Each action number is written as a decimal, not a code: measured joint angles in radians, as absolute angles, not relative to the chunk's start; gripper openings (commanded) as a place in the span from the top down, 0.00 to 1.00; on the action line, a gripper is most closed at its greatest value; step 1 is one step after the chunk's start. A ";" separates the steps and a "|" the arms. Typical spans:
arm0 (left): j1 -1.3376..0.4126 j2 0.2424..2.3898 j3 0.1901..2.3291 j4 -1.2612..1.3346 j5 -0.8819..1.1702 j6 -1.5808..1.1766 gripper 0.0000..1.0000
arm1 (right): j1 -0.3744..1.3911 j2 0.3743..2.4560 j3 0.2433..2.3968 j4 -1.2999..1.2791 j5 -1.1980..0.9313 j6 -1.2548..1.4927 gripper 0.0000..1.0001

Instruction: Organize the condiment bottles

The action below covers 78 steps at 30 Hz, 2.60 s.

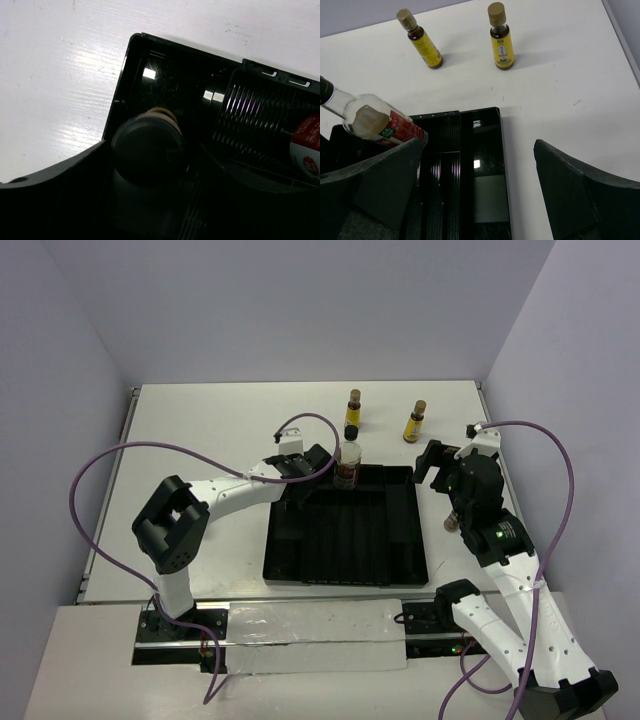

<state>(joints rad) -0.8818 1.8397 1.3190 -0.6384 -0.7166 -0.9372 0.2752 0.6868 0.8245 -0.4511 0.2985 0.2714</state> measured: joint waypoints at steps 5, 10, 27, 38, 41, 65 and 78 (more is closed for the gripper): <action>-0.882 1.838 1.320 -0.642 -0.716 -0.933 0.06 | 0.275 0.687 0.824 -0.451 0.298 0.271 0.00; -0.882 1.816 1.338 -0.663 -0.716 -0.931 0.04 | 0.275 0.687 0.824 -0.451 0.295 0.271 0.00; -0.763 1.419 1.335 -0.790 -0.790 -0.953 0.00 | 0.275 0.693 0.824 -0.450 0.271 0.271 0.00; -0.463 1.128 1.069 -0.946 -0.812 -1.074 0.01 | 0.275 0.712 0.824 -0.446 0.253 0.271 0.00; -0.402 1.129 1.029 -0.955 -0.813 -1.084 0.00 | 0.275 0.719 0.824 -0.439 0.247 0.271 0.00; -0.323 1.194 0.807 -0.802 -0.616 -1.045 0.23 | 0.275 0.721 0.824 -0.434 0.239 0.271 0.00; -0.323 1.193 0.794 -0.801 -0.616 -1.049 0.90 | 0.275 0.722 0.824 -0.434 0.230 0.271 0.00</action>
<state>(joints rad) -0.3229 1.1930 0.7940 -0.8007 -0.6163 -1.0488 0.2752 0.7216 0.8242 -0.4339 0.2298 0.2714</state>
